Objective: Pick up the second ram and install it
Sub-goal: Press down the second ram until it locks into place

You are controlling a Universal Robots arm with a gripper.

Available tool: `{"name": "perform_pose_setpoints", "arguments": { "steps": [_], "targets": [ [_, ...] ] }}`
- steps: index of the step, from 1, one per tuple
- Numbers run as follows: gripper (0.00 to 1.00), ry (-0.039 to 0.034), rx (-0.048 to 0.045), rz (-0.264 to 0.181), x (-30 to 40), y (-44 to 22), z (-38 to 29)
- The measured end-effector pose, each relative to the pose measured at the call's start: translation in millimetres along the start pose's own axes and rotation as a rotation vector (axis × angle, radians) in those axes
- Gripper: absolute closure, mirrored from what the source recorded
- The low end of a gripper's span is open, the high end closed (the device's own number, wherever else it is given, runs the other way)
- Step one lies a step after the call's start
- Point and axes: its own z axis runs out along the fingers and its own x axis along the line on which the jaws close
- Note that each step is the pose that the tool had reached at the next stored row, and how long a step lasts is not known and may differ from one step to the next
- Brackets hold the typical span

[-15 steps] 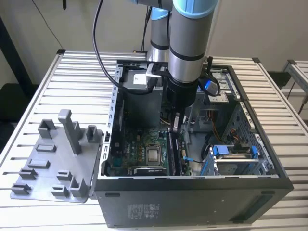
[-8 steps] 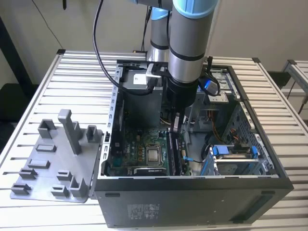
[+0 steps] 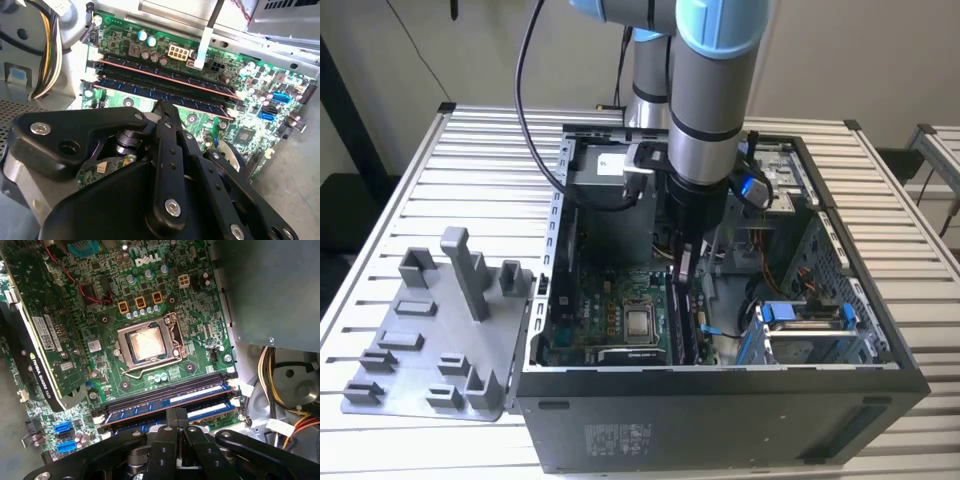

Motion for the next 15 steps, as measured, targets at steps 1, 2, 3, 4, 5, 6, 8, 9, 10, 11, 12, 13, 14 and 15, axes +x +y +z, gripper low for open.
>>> {"name": "perform_pose_setpoints", "arguments": {
  "steps": [1, 2, 3, 4, 5, 6, 8, 9, 10, 11, 12, 13, 14, 15],
  "targets": [
    [0.89, -0.0001, 0.0, -0.001, 0.0, 0.1, 1.9],
    [0.89, 0.0, 0.0, -0.001, 0.1, 0.2, 3.6],
    [0.89, -0.0001, -0.0001, -0.002, 0.1, 0.2, 5.4],
    [0.89, -0.0001, 0.0, -0.002, 0.1, 0.3, 7.3],
    [0.89, -0.0001, -0.0001, -0.003, 0.1, 0.4, 9.1],
    [0.89, -0.0002, -0.0001, -0.004, 0.1, 0.5, 10.9],
    [0.89, -0.0002, -0.0001, -0.005, 0.2, 0.6, 14.6],
    [0.89, -0.0002, -0.0001, -0.005, 0.3, 0.7, 16.3],
    [0.89, -0.0003, -0.0001, -0.005, 0.3, 0.8, 18.2],
    [0.89, -0.0002, -0.0002, -0.006, 0.3, 0.9, 20.0],
    [0.89, -0.0002, -0.0002, -0.006, 0.3, 0.9, 21.8],
    [0.89, -0.0002, -0.0002, -0.007, 0.4, 1.0, 23.7],
    [0.89, 0.0003, -0.0003, -0.007, 0.5, 1.1, 25.2],
    [0.89, 0.001, -0.0003, -0.008, 0.6, 1.2, 26.7]
  ]
}}
